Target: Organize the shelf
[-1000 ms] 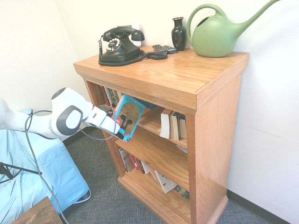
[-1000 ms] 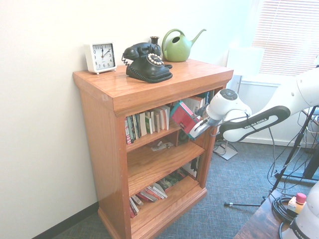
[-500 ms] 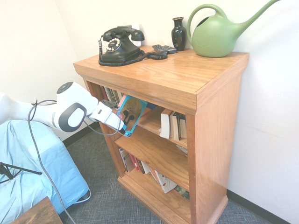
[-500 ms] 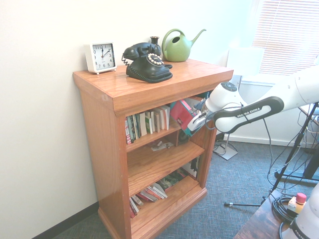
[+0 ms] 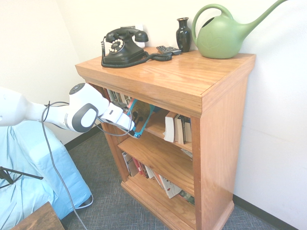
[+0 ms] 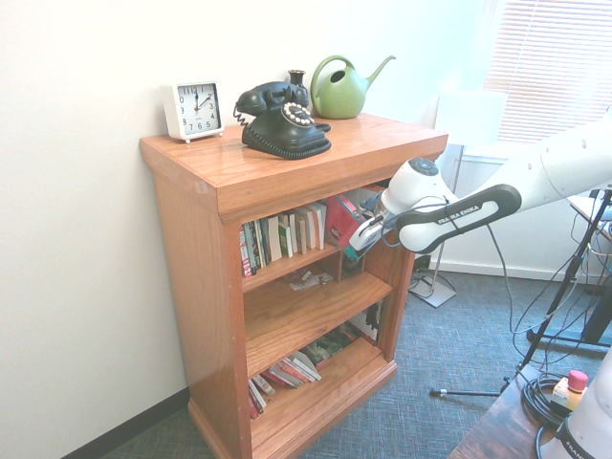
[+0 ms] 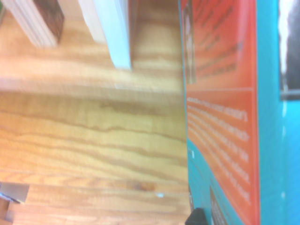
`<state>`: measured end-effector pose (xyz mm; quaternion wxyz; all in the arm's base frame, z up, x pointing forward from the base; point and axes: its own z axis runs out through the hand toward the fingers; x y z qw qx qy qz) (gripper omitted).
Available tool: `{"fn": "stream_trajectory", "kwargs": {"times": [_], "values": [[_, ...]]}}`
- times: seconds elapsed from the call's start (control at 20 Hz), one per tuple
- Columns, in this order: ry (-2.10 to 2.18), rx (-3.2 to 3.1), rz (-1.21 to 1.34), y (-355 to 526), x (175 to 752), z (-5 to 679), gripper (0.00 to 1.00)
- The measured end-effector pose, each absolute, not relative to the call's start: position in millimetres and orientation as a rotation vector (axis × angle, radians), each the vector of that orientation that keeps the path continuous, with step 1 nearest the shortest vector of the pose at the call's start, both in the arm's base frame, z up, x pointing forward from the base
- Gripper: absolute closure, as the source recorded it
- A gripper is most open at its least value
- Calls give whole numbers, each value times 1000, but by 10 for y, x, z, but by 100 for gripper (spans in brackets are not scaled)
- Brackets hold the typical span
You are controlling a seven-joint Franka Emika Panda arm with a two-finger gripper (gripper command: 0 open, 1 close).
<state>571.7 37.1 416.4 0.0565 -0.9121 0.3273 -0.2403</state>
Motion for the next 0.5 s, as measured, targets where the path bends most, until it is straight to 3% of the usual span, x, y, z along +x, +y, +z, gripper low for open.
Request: {"fn": "stream_trajectory", "kwargs": {"times": [0.5], "values": [[949,-2809,-765,474,5967,4112,100]]}}
